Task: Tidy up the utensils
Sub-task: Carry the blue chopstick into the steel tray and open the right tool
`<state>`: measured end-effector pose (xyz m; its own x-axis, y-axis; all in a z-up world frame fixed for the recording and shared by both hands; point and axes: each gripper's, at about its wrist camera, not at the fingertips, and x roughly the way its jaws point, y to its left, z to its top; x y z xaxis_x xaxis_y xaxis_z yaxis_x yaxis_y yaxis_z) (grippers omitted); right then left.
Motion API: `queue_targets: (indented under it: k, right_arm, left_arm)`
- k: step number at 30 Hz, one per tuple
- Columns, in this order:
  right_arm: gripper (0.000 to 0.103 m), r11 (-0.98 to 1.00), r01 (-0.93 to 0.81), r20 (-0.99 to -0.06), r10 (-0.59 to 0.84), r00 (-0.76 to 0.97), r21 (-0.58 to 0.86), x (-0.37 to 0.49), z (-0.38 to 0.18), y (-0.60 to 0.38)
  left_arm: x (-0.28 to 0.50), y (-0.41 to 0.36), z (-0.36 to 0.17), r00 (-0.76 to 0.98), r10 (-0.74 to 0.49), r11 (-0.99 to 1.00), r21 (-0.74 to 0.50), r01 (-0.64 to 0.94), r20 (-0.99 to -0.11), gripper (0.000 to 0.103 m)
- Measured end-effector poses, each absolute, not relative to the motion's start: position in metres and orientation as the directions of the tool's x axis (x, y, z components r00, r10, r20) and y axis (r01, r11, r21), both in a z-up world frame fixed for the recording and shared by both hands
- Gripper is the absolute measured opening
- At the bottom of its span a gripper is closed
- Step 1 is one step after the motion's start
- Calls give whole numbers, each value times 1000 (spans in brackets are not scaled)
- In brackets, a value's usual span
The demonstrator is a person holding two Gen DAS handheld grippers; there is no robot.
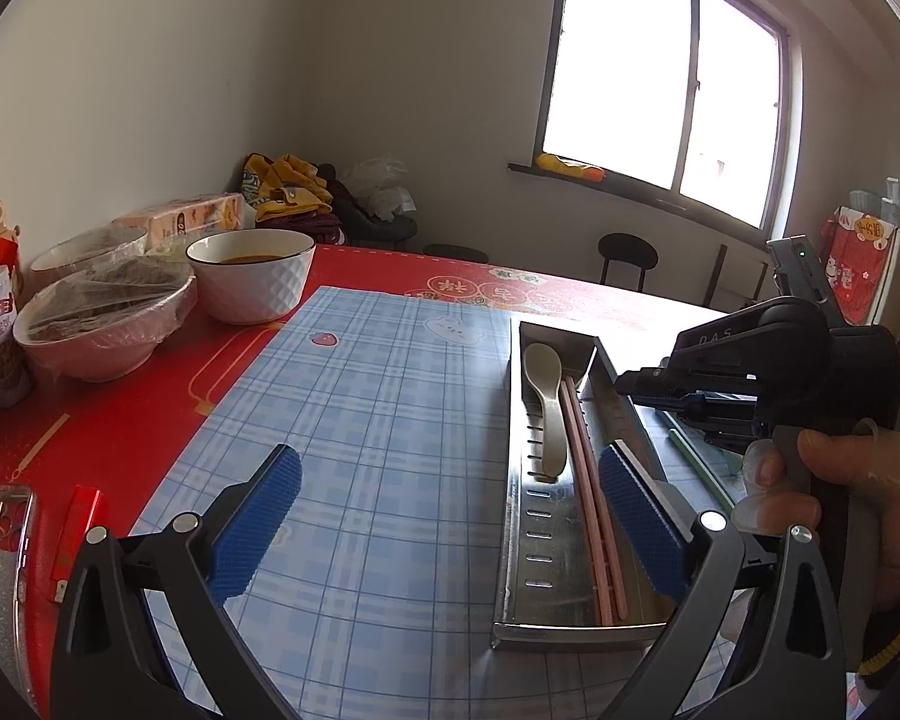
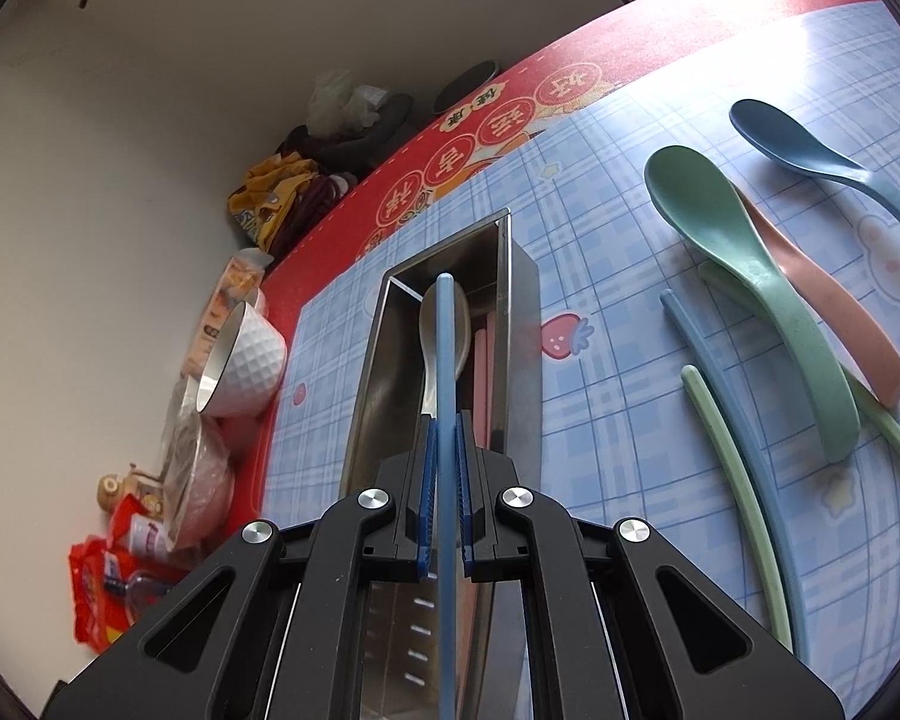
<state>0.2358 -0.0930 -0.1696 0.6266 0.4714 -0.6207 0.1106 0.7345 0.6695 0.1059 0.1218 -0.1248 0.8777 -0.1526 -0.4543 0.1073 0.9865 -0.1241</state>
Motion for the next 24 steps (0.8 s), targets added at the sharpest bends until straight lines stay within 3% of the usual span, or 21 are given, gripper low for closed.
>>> queue_targets:
  k: [6,24]
  right_arm:
    - [6,723,125,-611,464,641,680,238,-171,-95]
    - [8,855,16,-700,413,583,518,235,-168,-74]
  left_arm:
    - [106,122,-125,878,-153,986,-124,107,-455,97]
    - [106,122,-126,875,-154,986,-131,105,-459,97]
